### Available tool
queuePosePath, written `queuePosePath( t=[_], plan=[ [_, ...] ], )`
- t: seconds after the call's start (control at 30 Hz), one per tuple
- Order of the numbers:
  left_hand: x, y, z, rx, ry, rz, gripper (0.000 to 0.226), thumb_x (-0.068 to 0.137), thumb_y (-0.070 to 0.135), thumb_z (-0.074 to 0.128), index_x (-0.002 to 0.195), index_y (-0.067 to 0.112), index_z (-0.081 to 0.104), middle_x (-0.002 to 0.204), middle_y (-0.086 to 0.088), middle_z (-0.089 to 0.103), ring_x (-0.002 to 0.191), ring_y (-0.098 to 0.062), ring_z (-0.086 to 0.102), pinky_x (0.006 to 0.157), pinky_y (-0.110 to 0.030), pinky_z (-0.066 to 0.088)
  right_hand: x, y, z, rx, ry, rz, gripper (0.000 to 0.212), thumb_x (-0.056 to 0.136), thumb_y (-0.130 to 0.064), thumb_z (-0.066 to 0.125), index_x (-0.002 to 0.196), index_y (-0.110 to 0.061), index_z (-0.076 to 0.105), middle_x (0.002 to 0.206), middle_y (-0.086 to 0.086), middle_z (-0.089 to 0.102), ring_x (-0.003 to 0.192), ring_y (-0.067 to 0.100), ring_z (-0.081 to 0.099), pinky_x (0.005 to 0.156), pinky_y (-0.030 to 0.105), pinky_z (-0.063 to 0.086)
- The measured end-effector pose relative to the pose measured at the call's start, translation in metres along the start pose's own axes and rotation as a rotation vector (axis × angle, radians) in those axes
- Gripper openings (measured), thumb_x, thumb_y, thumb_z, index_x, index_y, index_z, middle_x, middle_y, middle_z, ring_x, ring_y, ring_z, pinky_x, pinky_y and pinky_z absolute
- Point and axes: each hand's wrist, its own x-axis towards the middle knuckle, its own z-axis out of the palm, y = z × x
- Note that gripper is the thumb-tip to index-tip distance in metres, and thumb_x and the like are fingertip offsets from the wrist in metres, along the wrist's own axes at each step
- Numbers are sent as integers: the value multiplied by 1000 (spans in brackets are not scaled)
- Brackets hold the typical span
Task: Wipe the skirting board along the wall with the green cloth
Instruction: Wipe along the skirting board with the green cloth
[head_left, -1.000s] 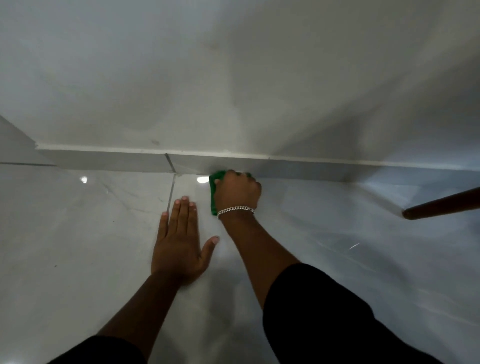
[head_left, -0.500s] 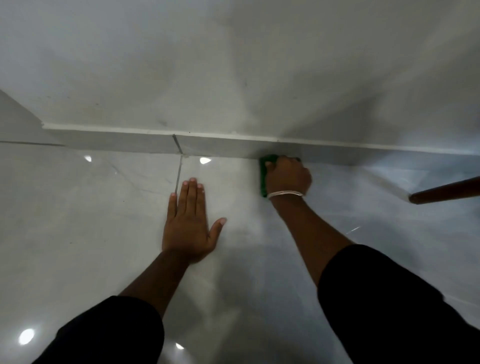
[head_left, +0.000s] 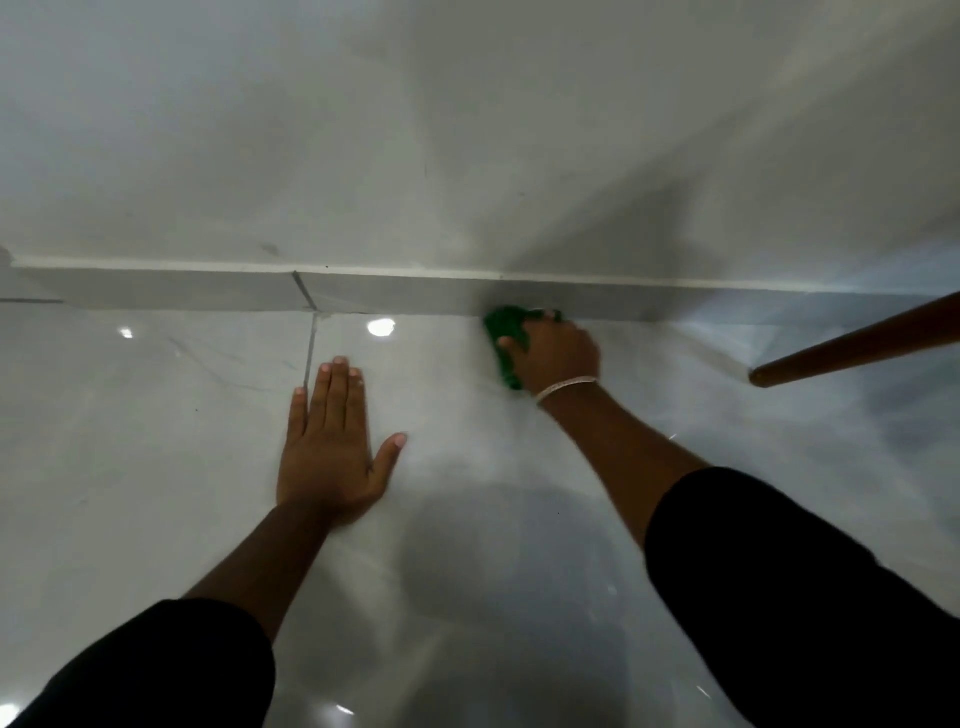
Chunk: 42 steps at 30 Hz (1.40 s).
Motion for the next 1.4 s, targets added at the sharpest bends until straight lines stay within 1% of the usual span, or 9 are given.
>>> queuePosePath(
  t=[0.13,0.27,0.47,0.63,0.73,0.87,1.03,1.27,1.4],
  plan=[
    [0,1,-1,-12,-5,-2,90,89,66,20,154,5,4,165,-15,3,153,-28,-2,123,-51,8,-1,59,-9,11,113,241,43,92,-41,53,114,-5,62,109,24,65,100,40,61,84,43,49],
    [1,2,-1,-26,-11,-17,91,89,66,23,154,5,4,165,-15,2,153,-28,-3,123,-52,9,0,31,4,125,214,417,38,89,-35,57,107,-1,62,110,24,63,100,40,60,82,44,51],
    [2,1,0,14,-40,-28,92,89,69,19,154,7,1,165,-14,-1,153,-28,-6,123,-52,7,-3,-113,38,115,76,81,39,86,-32,60,107,1,63,114,30,60,103,44,56,86,46,52],
    [2,2,-2,7,-43,-29,93,88,71,15,154,8,1,165,-13,0,153,-27,-5,123,-51,7,4,-92,19,111,-20,-44,29,86,-31,58,96,-6,67,99,17,68,92,36,64,75,34,50],
    [1,1,-3,3,-26,-11,92,88,70,14,154,7,3,165,-14,1,153,-27,-4,123,-51,7,3,-33,12,189,113,84,28,83,-31,58,93,-7,69,91,20,71,83,38,67,71,36,51],
    [1,0,-2,0,-24,-4,92,88,68,17,154,6,2,165,-13,0,153,-26,-5,123,-50,4,-5,41,-2,354,327,406,31,77,-34,69,98,-11,73,91,20,74,84,39,68,79,41,56],
    [1,0,-2,-7,-24,-9,92,88,68,17,154,6,2,165,-14,1,153,-27,-5,123,-50,5,-4,36,-2,541,473,650,34,77,-35,72,100,-10,70,95,20,73,90,38,67,84,41,53],
    [1,0,4,-13,17,-5,92,88,68,21,154,6,5,165,-14,3,153,-27,-2,123,-51,6,1,-73,26,493,300,386,26,81,-28,65,98,-9,64,92,22,71,88,40,66,73,39,50],
    [4,0,6,11,37,-4,93,87,70,18,154,7,4,165,-13,3,153,-27,-1,123,-50,6,-3,-123,34,500,195,42,26,80,-28,69,95,-7,67,88,20,72,82,39,67,73,41,54]
  ],
)
